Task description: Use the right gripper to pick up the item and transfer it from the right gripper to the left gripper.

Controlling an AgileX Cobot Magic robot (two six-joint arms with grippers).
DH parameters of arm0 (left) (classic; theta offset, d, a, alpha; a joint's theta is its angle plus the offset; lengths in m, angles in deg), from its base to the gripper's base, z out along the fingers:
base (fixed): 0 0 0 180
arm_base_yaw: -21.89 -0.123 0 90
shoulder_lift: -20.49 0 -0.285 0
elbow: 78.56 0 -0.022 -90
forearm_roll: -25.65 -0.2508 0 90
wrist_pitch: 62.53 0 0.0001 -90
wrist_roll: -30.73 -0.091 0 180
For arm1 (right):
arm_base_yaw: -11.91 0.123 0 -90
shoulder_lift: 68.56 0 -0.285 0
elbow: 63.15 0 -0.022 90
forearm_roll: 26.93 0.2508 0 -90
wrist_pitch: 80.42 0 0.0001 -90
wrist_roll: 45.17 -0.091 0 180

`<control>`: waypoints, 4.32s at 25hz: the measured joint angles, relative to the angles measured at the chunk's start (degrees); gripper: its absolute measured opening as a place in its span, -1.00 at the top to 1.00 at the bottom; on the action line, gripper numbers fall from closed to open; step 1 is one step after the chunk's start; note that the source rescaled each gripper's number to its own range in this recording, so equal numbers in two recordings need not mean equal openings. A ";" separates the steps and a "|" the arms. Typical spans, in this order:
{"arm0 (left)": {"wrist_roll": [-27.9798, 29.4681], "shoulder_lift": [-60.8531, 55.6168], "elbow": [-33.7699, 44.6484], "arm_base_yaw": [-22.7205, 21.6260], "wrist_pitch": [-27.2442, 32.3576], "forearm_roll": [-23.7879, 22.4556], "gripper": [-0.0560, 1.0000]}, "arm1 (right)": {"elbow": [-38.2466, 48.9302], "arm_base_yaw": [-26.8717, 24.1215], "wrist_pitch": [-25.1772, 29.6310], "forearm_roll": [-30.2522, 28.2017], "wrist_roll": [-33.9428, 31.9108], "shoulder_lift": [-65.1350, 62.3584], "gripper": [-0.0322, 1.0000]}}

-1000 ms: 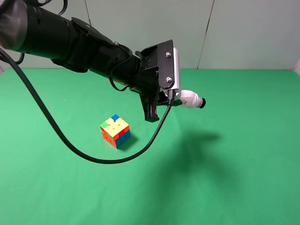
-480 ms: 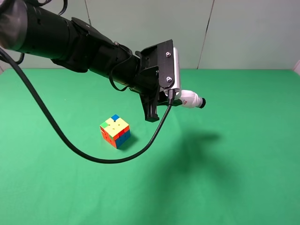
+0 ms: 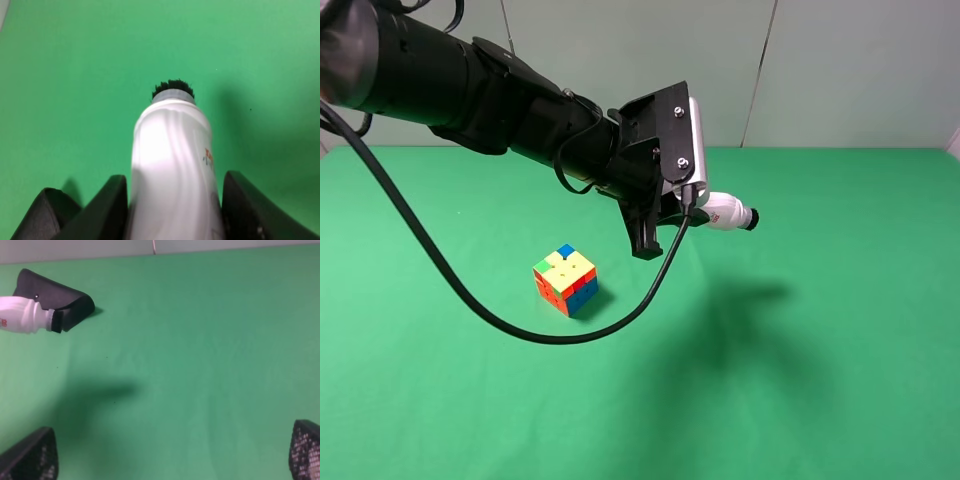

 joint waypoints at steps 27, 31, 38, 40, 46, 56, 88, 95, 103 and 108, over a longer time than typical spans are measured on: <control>26.04 -2.80 5.77 -1.62 -25.36 -8.57 0.89 | 0.00 0.00 -0.12 0.00 0.00 0.00 -1.00; 34.83 -3.70 8.93 -1.62 -32.52 -11.49 0.89 | 0.00 0.00 -0.12 0.00 0.00 0.00 -1.00; 46.69 -7.54 16.81 -2.69 -44.13 -12.91 0.89 | 0.00 0.00 -0.12 0.00 0.00 0.00 -1.00; 49.45 -8.53 19.59 -2.82 -48.72 -12.91 0.89 | 0.00 0.00 -0.12 0.00 0.00 0.00 -1.00; 54.76 -9.52 27.42 -2.82 -58.53 -12.85 0.89 | 0.00 0.00 -0.12 0.00 0.00 0.00 -1.00; 69.33 -9.52 34.53 -6.54 -68.45 -21.65 0.89 | 0.00 0.00 -0.06 0.00 0.00 0.00 -1.00; 100.47 10.01 34.60 -14.11 -80.81 -48.10 0.89 | 0.00 0.00 -0.12 0.00 -0.05 -0.02 -1.00; 101.05 10.11 34.60 -14.13 -81.35 -48.50 0.89 | 0.00 0.00 -0.12 0.00 -0.05 -0.02 -1.00; 100.47 10.05 34.60 -14.13 -82.15 -47.24 -0.84 | 0.00 0.00 -0.12 0.00 -0.05 -0.02 -1.00; 95.28 6.12 34.71 -14.13 -79.50 -45.31 -0.98 | 0.00 0.00 -0.12 0.00 -0.05 -0.02 -1.00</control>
